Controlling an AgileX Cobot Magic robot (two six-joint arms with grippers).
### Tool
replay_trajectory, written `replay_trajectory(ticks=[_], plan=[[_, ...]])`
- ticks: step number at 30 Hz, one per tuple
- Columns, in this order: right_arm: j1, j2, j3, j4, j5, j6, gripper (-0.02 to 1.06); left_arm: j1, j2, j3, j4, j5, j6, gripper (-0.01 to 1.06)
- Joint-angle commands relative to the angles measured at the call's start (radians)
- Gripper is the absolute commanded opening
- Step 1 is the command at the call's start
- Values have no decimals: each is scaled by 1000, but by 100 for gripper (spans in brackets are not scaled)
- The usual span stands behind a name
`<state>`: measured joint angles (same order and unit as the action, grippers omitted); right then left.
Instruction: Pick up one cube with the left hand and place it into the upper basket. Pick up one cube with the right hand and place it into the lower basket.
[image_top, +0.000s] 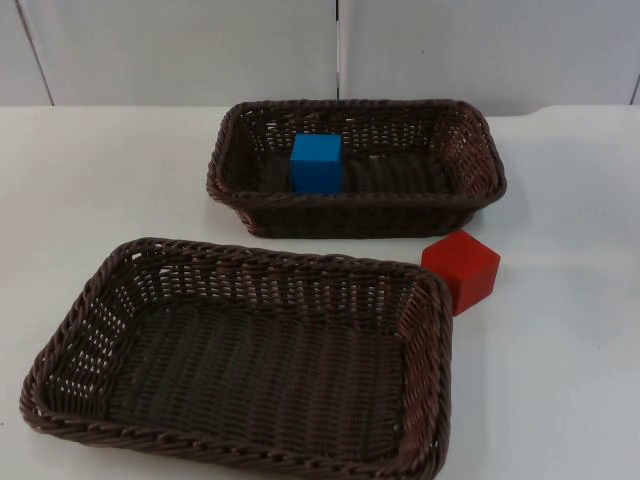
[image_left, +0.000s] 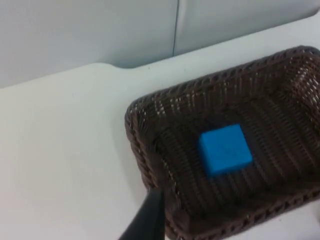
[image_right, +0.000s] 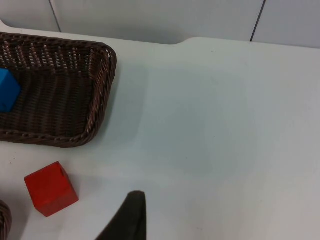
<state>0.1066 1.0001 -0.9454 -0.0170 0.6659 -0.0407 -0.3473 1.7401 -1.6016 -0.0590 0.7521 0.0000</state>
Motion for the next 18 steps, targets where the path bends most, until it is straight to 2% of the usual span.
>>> replay_trajectory(ticks=[1, 2, 8, 18], plan=[[-5, -3, 1, -4, 2, 2, 101, -1, -91, 103, 4, -50, -5, 90], [-5, -3, 1, -4, 2, 2, 101, -1, -91, 103, 4, -50, -5, 90], [-5, -3, 1, -4, 4, 2, 101, -1, -246, 312, 16, -113, -8, 90], [-5, -3, 1, -2, 14, 2, 101, -1, -450, 532, 52, -116, -43, 90]])
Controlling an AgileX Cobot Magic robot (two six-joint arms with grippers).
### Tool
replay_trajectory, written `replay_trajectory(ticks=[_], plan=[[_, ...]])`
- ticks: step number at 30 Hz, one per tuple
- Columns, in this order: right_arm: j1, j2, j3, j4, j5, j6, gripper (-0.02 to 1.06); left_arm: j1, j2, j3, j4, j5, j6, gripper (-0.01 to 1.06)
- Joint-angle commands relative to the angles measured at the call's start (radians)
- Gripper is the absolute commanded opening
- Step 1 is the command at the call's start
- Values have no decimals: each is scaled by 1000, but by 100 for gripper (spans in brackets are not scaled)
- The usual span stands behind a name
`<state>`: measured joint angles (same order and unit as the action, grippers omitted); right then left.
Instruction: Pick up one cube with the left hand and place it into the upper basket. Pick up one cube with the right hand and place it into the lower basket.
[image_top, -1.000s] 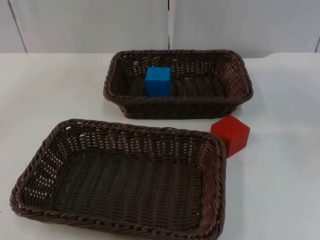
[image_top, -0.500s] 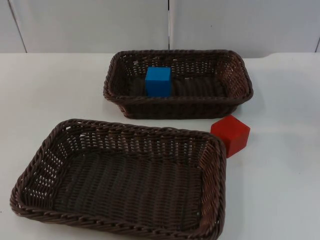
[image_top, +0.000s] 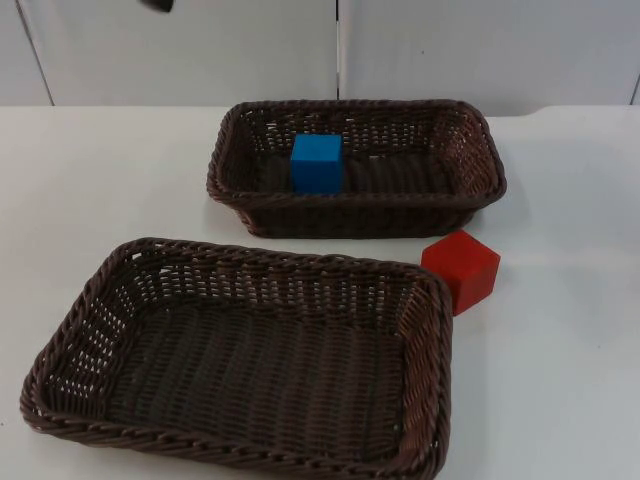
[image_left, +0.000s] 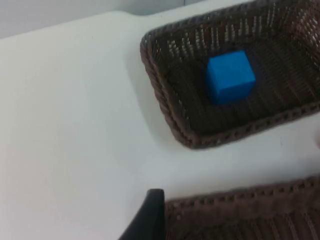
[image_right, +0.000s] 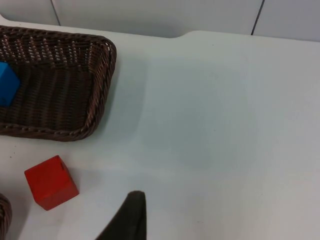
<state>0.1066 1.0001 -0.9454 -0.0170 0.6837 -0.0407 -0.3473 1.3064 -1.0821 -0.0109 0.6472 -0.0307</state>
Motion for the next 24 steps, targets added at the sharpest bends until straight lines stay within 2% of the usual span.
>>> replay_trajectory(ticks=[1, 12, 24], plan=[[-5, -3, 1, -2, -3, 2, 101, -1, -45, 34, 4, -11, -12, 90], [-5, -3, 1, 5, -1, 2, 101, -1, -279, 234, 18, -5, -12, 90], [-5, -3, 1, 5, 25, 2, 101, -1, -456, 373, 18, 26, -12, 90]])
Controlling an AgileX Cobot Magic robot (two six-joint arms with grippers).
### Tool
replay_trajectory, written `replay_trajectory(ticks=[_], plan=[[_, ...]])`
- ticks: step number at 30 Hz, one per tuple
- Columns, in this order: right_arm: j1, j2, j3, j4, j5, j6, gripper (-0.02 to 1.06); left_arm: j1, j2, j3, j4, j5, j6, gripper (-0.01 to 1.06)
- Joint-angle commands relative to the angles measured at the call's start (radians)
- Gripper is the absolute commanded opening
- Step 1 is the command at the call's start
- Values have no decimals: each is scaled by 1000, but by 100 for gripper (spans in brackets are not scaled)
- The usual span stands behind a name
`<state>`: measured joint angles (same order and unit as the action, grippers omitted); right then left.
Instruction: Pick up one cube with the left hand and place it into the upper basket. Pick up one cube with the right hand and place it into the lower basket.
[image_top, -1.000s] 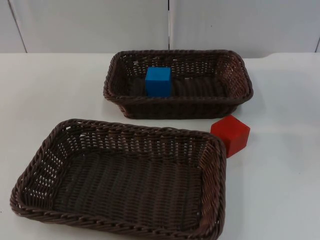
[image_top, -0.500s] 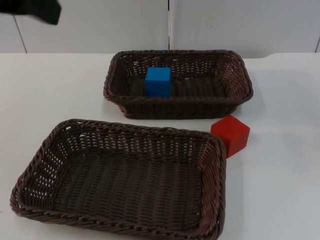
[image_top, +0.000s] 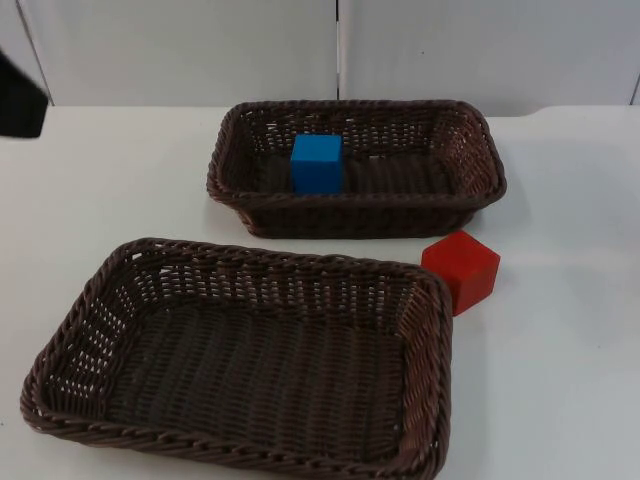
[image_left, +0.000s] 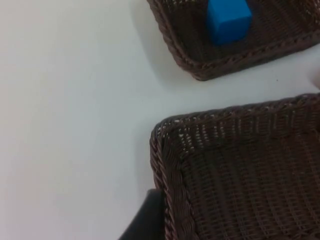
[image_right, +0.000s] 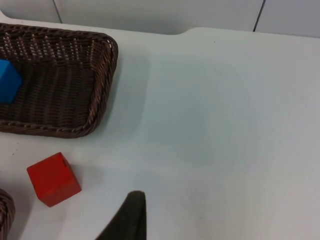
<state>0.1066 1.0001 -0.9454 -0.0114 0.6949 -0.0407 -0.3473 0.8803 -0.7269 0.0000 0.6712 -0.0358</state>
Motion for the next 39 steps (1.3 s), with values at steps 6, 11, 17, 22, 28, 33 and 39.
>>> replay_trajectory(ticks=[6, 11, 17, 22, 28, 33, 39], plan=[[-5, -3, 1, -1, 25, 2, 101, -1, -86, 47, 14, 13, -7, 90], [-5, -3, 1, -1, 25, 2, 101, -1, -102, 47, 36, 27, -7, 90], [-5, -3, 1, -1, 30, 2, 101, -1, -102, 47, 38, 26, -7, 90], [-5, -3, 1, -1, 28, 2, 101, -1, -102, 47, 38, 26, -7, 90], [-5, -3, 1, 4, 28, 2, 101, -1, -102, 47, 38, 26, -7, 90], [-1, -3, 1, 54, 34, -13, 101, -1, -102, 47, 38, 26, -7, 90], [80, -3, 1, 68, 45, -35, 101, -1, -102, 47, 38, 26, -7, 90]])
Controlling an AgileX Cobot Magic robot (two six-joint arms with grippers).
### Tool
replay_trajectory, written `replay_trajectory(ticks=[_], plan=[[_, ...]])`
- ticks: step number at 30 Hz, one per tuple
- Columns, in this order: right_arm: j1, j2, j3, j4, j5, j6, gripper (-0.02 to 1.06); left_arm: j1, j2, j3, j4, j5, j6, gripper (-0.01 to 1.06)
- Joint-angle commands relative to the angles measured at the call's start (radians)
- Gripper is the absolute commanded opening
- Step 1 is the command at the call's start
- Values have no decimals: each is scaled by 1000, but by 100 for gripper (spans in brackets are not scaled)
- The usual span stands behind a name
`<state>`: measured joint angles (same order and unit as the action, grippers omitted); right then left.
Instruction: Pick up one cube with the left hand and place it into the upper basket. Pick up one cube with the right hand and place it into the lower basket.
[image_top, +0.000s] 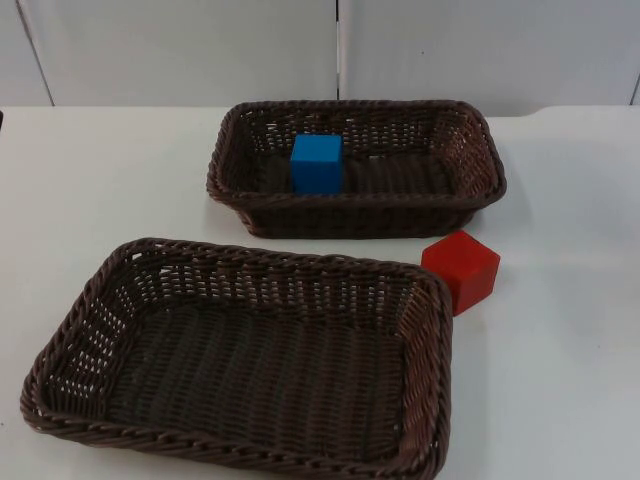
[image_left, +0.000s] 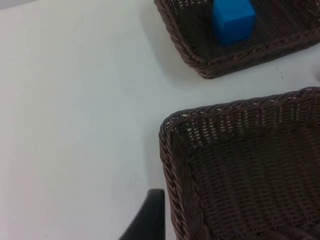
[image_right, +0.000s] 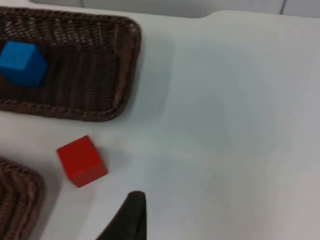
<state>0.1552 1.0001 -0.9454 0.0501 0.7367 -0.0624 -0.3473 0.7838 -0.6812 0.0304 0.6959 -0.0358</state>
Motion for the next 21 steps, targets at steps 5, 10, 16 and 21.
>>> replay_trajectory(ticks=[5, 10, 16, 21], plan=[[161, -3, 1, 4, 14, -13, 101, -1, -5, 1, 8, 2, -7, 90], [245, -3, 1, 3, 63, -13, 101, -1, -5, 1, 8, 2, -7, 90], [299, -3, 1, 5, 86, -55, 101, -1, -5, 1, 8, 2, -7, 90], [299, 11, 1, 5, 95, -68, 101, -1, -5, 1, 6, -3, -7, 90]])
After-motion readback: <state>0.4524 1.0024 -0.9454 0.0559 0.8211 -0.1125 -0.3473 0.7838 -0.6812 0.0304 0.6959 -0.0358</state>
